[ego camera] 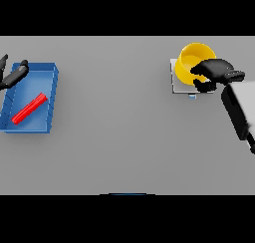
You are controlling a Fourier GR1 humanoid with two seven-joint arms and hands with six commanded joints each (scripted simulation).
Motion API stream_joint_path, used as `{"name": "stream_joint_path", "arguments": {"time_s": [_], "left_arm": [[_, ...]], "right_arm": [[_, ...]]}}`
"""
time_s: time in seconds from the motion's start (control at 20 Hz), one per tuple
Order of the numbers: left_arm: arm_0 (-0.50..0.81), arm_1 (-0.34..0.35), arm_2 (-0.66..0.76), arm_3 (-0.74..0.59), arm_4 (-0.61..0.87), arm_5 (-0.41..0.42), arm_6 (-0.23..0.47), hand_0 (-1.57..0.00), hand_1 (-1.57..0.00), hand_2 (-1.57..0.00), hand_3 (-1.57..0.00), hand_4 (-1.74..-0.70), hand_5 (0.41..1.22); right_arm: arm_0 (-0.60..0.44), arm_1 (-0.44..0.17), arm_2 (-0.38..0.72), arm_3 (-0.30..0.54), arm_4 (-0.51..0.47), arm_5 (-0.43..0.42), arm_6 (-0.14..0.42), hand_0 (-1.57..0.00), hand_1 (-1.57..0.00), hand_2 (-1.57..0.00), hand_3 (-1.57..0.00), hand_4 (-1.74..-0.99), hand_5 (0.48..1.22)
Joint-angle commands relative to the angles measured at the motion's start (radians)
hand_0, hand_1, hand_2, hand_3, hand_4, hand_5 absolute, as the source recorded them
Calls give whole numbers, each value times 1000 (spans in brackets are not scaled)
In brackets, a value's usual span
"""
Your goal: Pick up the red beaker and tilt it to pour out 1 green nut into yellow bowl. Pick up the yellow bowl and place it on the metallic measuring scale.
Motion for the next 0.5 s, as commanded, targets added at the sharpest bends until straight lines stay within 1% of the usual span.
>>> {"name": "stream_joint_path", "arguments": {"time_s": [0.0,0.1,0.15,0.2,0.35,0.4,0.45], "left_arm": [[5,-1,0,-5,-1,3,-10,1,1,1,1,-725,712],[1,5,-3,-19,-4,7,4,1,1,1,1,-723,705],[6,-1,-4,-8,-3,5,-6,1,1,1,1,-722,703],[-4,-1,0,-10,2,2,8,1,1,1,1,-722,700],[2,-2,-6,-17,-2,5,1,1,1,1,1,-719,696],[0,8,-1,-26,1,4,5,1,1,1,1,-720,694],[-9,2,-1,-12,-2,6,11,1,1,1,1,-720,693]], "right_arm": [[-5,-2,7,4,8,-1,-6,-295,-475,-601,-565,-1517,902],[-4,-9,23,6,21,-6,-43,-188,-304,-446,-490,-1485,859],[-4,-5,27,11,25,-13,-46,-150,-243,-375,-449,-1469,842],[-9,-1,29,11,25,-4,-40,-120,-194,-311,-411,-1456,827],[-4,0,28,8,22,22,-7,-61,-99,-161,-323,-1422,785],[-2,-11,25,6,18,31,-18,-49,-79,-129,-297,-1412,771],[6,-13,23,-2,15,30,-15,-39,-63,-103,-272,-1410,759]]}}
